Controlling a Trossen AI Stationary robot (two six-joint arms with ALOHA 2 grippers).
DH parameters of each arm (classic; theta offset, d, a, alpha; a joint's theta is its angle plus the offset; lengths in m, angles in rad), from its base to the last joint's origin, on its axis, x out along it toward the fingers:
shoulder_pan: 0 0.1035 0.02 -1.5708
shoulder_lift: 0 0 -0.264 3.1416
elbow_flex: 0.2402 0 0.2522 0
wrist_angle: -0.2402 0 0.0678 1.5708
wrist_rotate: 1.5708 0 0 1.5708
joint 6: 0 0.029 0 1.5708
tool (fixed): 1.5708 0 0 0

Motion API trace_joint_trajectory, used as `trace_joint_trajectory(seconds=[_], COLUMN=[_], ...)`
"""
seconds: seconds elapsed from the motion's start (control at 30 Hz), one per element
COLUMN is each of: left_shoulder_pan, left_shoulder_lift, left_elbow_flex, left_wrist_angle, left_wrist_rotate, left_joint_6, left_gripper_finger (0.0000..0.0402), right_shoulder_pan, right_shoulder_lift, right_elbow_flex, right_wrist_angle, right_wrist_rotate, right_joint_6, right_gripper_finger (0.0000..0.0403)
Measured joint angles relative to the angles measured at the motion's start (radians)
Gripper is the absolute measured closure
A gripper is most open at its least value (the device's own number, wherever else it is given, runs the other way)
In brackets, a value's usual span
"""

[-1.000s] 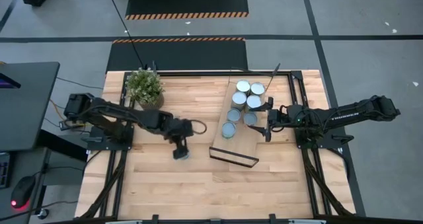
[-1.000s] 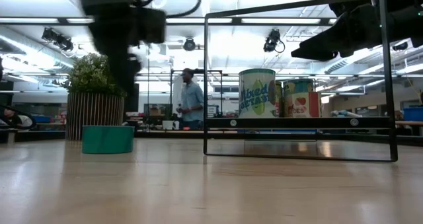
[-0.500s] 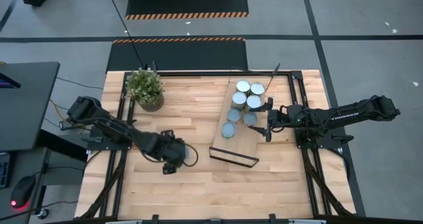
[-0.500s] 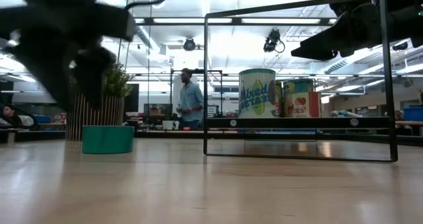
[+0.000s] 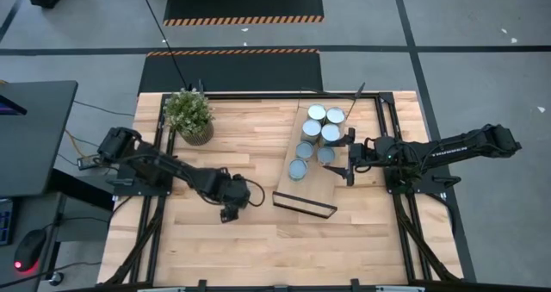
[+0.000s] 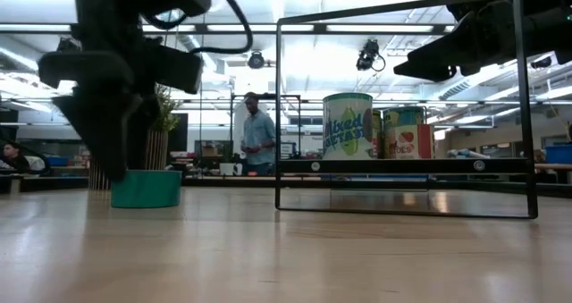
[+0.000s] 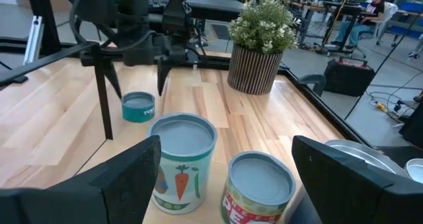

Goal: Pick and place cans onto a shelf
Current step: Put the canned tuna on the shelf

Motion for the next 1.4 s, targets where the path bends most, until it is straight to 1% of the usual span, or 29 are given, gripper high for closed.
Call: trace_joint_trajectory(seconds=[0.1,0.23,0.43,0.7,0.8,0.93,1.1,1.23,1.4], left_shoulder_pan=[0.022,0.041,0.055,0.043,0.052,0.089,0.16,0.208,0.252], left_shoulder_lift=[0.006,0.006,0.006,0.006,0.006,0.003,-0.048,-0.069,-0.039], left_elbow_flex=[-0.039,-0.072,-0.074,-0.074,-0.074,-0.074,-0.075,-0.074,-0.074], left_wrist_angle=[0.11,0.18,0.177,0.184,0.214,0.216,0.249,0.362,0.524], left_wrist_rotate=[0.052,0.052,0.039,0.001,-0.001,-0.001,-0.002,0.001,0.06], left_joint_6=[0.007,0.039,0.054,0.065,0.094,0.155,0.233,0.3,0.374], left_gripper_finger=[0.0028,0.0028,0.0037,0.0091,0.0105,0.0108,0.0108,0.0108,0.0108], right_shoulder_pan=[0.0,0.0,0.0,0.0,0.0,0.0,0.0,0.0,0.0], right_shoulder_lift=[0.0,0.0,0.0,0.0,0.0,0.0,0.0,0.0,0.0], right_elbow_flex=[0.0,0.0,0.0,0.0,0.0,0.0,0.0,0.0,0.0], right_wrist_angle=[0.0,0.001,0.009,0.008,0.01,0.015,0.015,0.017,0.016], right_wrist_rotate=[0.0,0.0,0.0,0.0,0.0,0.0,0.0,0.0,0.0], right_joint_6=[-0.01,-0.011,-0.007,-0.01,-0.015,-0.014,0.004,-0.004,-0.013], right_gripper_finger=[0.0054,0.0054,0.0054,0.0054,0.0054,0.0054,0.0054,0.0054,0.0054])
